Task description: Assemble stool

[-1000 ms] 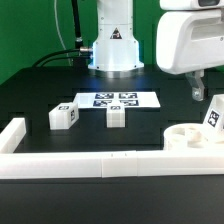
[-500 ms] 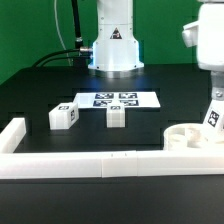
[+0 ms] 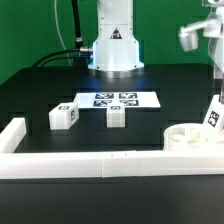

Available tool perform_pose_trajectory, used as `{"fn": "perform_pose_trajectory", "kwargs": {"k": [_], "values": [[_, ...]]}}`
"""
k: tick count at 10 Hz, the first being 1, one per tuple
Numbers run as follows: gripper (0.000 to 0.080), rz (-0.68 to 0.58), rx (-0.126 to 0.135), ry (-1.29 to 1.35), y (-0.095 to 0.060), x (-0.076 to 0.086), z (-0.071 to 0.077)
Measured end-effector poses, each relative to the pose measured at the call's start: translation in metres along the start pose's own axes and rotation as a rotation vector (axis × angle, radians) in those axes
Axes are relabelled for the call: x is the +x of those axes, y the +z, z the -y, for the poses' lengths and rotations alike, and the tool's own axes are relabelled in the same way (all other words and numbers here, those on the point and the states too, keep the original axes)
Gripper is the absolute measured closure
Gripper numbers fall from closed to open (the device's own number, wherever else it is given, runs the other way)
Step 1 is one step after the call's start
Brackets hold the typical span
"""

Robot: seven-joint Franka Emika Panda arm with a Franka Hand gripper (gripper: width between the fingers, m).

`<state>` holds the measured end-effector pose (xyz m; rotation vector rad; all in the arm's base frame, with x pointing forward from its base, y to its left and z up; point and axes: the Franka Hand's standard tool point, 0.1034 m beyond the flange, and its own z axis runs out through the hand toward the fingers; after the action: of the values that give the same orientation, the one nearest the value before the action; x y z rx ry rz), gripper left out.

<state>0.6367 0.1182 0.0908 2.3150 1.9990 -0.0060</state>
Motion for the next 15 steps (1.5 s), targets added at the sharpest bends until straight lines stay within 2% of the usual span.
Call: {"fn": "perform_pose_trajectory", "kwargs": {"k": [3,4,5,6,7,9,12,15], "values": [[0.0151,0.003,0.011,-0.168,0.014,0.001,-0.001],[0.0261,0.003,0.011,-0.159,0.014,0.000,-0.001],[0.0261,0.003,0.012,-0.158,0.015,0.000,-0.001],[0.0397,0.003,0.012,-0.157,0.015,0.000,-0.001],[0.0462,0.004,0.013,-0.157,0.015,-0.001,-0.001],[0.0462,0.004,0.013,-0.150,0.015,-0.001,-0.001],[0.0462,0.006,0.014,0.056,0.015,-0.007,-0.003],[0.0461,0.013,0.051,0.481,0.016,-0.012,-0.002]]}}
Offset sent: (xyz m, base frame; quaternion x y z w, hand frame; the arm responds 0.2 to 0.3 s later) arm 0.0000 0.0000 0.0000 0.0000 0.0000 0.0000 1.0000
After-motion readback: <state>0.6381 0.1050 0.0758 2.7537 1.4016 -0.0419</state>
